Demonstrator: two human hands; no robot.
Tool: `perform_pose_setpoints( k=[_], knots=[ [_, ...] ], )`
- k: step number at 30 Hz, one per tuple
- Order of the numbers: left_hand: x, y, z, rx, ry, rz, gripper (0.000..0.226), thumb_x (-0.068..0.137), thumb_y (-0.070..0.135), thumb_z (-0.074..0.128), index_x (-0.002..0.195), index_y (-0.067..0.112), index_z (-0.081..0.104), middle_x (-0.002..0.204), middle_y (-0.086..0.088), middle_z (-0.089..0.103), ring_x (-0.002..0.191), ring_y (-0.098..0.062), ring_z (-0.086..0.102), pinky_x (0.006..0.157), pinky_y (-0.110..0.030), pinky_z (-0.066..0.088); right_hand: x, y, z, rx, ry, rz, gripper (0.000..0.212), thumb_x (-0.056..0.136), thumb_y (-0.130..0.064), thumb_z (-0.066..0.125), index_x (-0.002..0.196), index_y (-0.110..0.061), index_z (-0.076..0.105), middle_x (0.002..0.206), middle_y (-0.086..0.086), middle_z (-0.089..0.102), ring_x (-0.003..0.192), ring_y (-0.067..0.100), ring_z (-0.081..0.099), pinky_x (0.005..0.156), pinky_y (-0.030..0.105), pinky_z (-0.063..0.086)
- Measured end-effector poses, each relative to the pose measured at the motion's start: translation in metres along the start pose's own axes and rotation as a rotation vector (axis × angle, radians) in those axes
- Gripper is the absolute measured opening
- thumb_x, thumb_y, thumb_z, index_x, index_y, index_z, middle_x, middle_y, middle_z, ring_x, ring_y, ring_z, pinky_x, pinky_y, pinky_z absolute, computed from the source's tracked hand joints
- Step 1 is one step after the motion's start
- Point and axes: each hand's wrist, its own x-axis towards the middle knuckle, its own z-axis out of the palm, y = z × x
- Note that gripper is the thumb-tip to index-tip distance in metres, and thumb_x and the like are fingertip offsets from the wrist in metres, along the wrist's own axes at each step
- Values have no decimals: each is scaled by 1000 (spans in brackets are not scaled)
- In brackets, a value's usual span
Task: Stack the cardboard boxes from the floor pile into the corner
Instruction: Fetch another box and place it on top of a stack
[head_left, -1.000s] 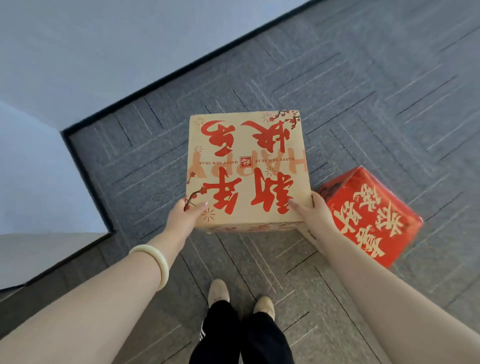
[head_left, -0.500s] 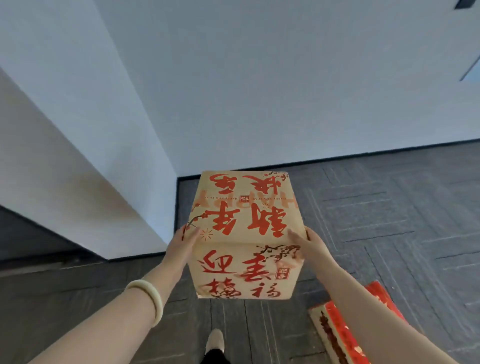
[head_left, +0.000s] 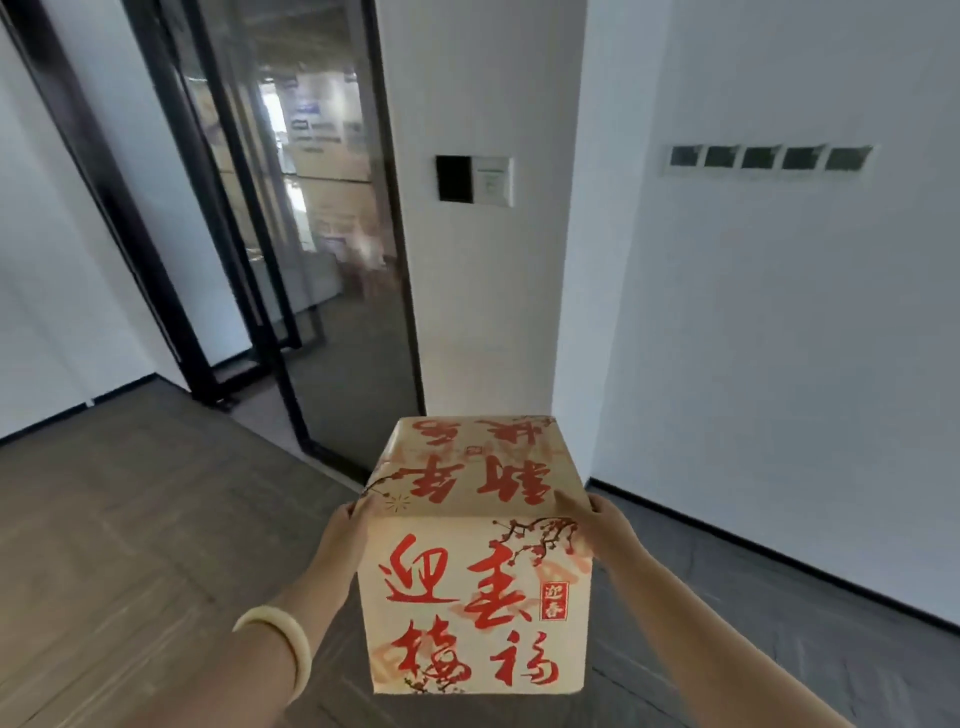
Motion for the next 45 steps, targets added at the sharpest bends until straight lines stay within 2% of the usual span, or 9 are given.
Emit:
perform_pose_setpoints(
  k=[4,11,14,16,22,29,34,40,45],
  knots=[
    [-6,-6,-120,-75,161,-24,41,96,46,37,114,15,57,96,-9,68,82,-23,65,58,-28,45,-24,-55,102,-42,-115,-115,23,94,-37,51,103,-17,57,77,-7,64,66,6,62,48,12,43],
    [-18,-53,-360,-182,302,34,54,85,57,47,125,20,53,120,-7,61,108,-27,61,90,-45,52,-76,-124,319,-59,-280,-156,33,90,-41,56,107,-13,59,83,1,70,71,16,68,61,28,55],
    [-31,-62,-446,-229,415,4,43,95,48,42,121,15,53,109,-11,66,90,-27,66,63,-35,56,-101,-151,405,-51,-349,-177,38,87,-45,59,107,-13,59,88,6,72,79,22,71,80,40,58],
    [-39,-65,-493,-239,486,-4,41,97,45,39,121,16,52,107,-8,66,87,-25,66,56,-31,52,-118,-168,455,-61,-399,-185,39,86,-46,59,107,-13,59,88,5,71,78,21,70,75,38,58],
    [-64,-88,-618,-309,661,42,30,100,38,35,116,15,47,89,-1,58,75,-17,55,68,-30,43,-158,-216,595,-58,-571,-263,36,86,-43,61,107,-13,58,90,6,71,79,20,69,66,29,54],
    [-47,-129,-749,-363,837,-40,42,99,39,35,125,9,49,115,-13,60,95,-29,57,82,-41,47,-166,-259,772,-105,-776,-309,46,87,-43,60,115,-7,59,102,11,70,85,22,68,59,25,50],
    [-16,-146,-843,-382,900,-42,39,98,44,34,112,15,57,108,-10,66,98,-30,63,86,-43,50,-156,-293,905,-150,-880,-325,50,85,-47,61,117,-8,58,102,10,70,89,23,68,78,33,56],
    [26,-166,-972,-423,1015,-99,42,99,40,34,122,12,55,109,-11,67,92,-26,65,67,-31,50,-161,-347,1064,-187,-986,-349,45,86,-44,61,116,-10,58,100,9,70,86,23,69,76,34,56],
    [61,-202,-1080,-438,1055,-128,42,98,43,34,117,13,57,105,-9,69,96,-27,65,77,-37,51,-173,-367,1189,-267,-1023,-385,47,86,-49,58,115,-13,58,98,6,71,87,22,68,82,37,55]
  ],
)
